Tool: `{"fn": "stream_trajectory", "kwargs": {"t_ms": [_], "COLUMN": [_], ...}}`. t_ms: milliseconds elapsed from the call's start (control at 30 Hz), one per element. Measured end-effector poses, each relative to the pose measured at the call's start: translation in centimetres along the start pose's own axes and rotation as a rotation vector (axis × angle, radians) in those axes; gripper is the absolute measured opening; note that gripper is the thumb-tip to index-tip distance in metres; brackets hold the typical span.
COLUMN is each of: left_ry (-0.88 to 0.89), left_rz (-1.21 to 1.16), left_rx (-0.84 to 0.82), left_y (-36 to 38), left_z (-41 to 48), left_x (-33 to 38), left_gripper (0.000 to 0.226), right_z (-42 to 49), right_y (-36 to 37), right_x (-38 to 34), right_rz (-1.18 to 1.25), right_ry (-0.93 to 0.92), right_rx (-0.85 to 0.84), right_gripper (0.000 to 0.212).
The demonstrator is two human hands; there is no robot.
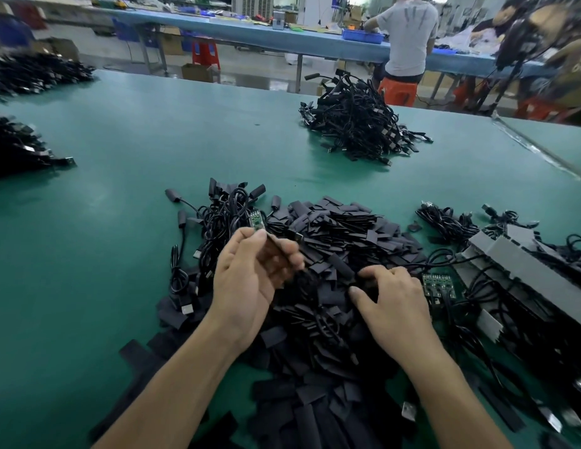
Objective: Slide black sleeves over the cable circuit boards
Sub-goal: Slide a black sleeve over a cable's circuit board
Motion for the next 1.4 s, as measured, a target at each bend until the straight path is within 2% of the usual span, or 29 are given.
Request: {"fn": "stream_trajectory", "kwargs": {"t_ms": [100, 233, 400, 467, 533, 667, 733, 933, 1033, 1167, 1300, 1400], "left_ry": [0.119, 0.273, 0.378, 0.378, 0.389, 0.402, 0.382, 0.394, 0.395, 0.377, 0.362, 0.345], "left_rz": [0.085, 0.314, 0.685, 0.727, 0.743, 0.757, 0.751, 0.780, 0.789, 0.790, 0.770, 0.754], "left_rx": [0.058, 0.079, -0.019, -0.044, -0.047, -0.042, -0.041, -0.049, -0.049, -0.047, -0.070, -0.093], "left_y": [-0.6, -1.0, -0.6, -0.6, -0.6, -0.5, -0.5, -0.3, -0.4, -0.5, -0.4, -0.2], "left_z": [0.3, 0.6, 0.4, 0.4, 0.4, 0.2, 0.3, 0.1, 0.1, 0.2, 0.2, 0.0], "left_x": [0.6, 1.0, -0.5, -0.9, -1.0, -1.0, -1.2, -1.1, -1.2, -1.3, -1.4, -1.4], "left_gripper": [0.030, 0.029, 0.020, 0.017, 0.017, 0.018, 0.018, 0.024, 0.024, 0.023, 0.021, 0.020], "right_z": [0.1, 0.1, 0.2, 0.1, 0.3, 0.3, 0.3, 0.3, 0.5, 0.5, 0.6, 0.5], "right_y": [-0.1, -0.8, -1.1, -0.8, -0.8, -0.9, -1.0, -3.1, -3.0, -2.0, -3.5, -4.2], "right_x": [-0.1, -0.5, -0.1, 0.2, 0.5, 0.1, -0.1, -0.7, -0.2, 0.1, 0.2, -0.1], "right_rz": [0.090, 0.193, 0.205, 0.050, -0.019, 0.099, 0.149, 0.343, 0.382, 0.395, 0.461, 0.571], "right_ry": [0.009, 0.003, 0.026, -0.012, -0.023, -0.039, -0.046, -0.106, -0.055, -0.048, -0.065, -0.112], "right_rx": [-0.006, 0.057, 0.061, 0.024, 0.017, 0.024, 0.069, 0.344, 0.328, 0.185, 0.346, 0.416], "right_gripper": [0.019, 0.015, 0.013, 0.029, 0.033, 0.007, 0.013, 0.013, 0.013, 0.031, 0.015, 0.013]}}
Point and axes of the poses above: each hand's wrist, its own z-axis towards the middle knuckle, its own y-axis out of the palm, x = y × z, the point moved 7 cm from there along z, towards the middle knuckle, and after that the axes turned 13 degrees about x, right-handed, at the moved point
